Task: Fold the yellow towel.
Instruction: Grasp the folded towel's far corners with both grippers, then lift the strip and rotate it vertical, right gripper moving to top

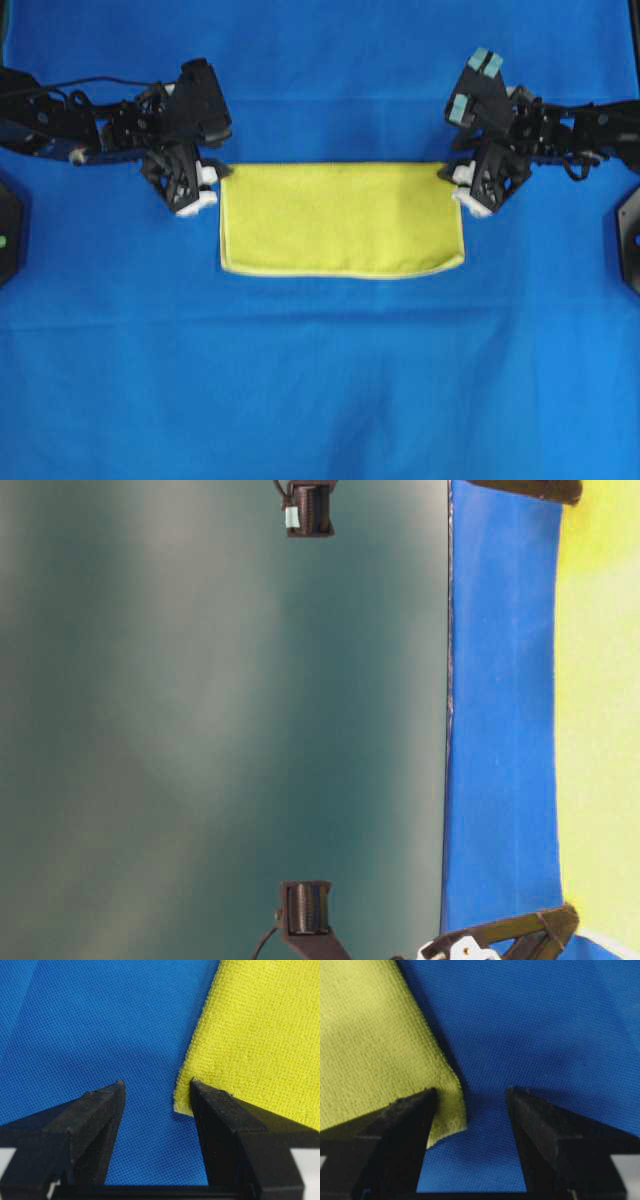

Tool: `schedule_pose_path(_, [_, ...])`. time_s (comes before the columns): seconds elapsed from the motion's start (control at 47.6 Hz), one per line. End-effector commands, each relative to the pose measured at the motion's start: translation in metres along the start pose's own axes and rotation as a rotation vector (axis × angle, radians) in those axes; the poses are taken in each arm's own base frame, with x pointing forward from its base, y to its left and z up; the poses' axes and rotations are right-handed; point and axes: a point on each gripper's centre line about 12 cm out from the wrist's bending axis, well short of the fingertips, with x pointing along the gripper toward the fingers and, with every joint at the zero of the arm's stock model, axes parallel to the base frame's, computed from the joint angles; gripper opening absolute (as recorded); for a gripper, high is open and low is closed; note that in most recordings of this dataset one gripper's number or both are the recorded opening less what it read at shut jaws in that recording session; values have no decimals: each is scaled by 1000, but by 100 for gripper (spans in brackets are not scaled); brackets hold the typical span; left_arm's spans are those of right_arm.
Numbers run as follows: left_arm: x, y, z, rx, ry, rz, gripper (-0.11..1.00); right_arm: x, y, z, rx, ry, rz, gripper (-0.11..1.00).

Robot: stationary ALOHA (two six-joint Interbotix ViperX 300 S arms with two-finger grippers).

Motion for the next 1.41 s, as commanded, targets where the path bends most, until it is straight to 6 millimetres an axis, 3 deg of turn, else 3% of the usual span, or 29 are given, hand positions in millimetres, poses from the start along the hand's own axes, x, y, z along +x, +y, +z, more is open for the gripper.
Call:
schedule_pose_path(0.0, [-2, 2, 3, -5, -20, 6, 51, 1, 0, 7, 1, -21, 2, 61])
schedule_pose_path(0.168, [-1, 1, 1, -2, -8, 2, 50, 1, 1, 7, 0, -20, 3, 60])
schedule_pose_path(0.273, [0, -5, 1, 16, 6, -10, 49, 1, 3, 6, -9, -14, 8, 54])
schedule_pose_path(0.357, [0, -11, 1, 37, 20, -23, 42, 1, 7, 4, -20, -11, 14, 35])
schedule_pose_path(0.483, [1, -16, -1, 71, 44, -35, 16, 0, 10, 3, -29, -7, 21, 2])
schedule_pose_path(0.567, [1, -16, -2, 74, 58, -35, 2, 0, 10, 3, -26, -1, 18, 2])
schedule_pose_path(0.861, [-10, -16, 10, 82, 35, -36, 2, -8, 10, 11, -13, -24, 18, 2])
schedule_pose_path(1.155, [-67, -25, 58, 95, -86, -59, 2, -72, 12, 49, -5, -154, 12, 2])
schedule_pose_path(1.387, [-109, -43, 78, 132, -203, -111, 2, -113, 12, 58, -2, -220, 12, 2])
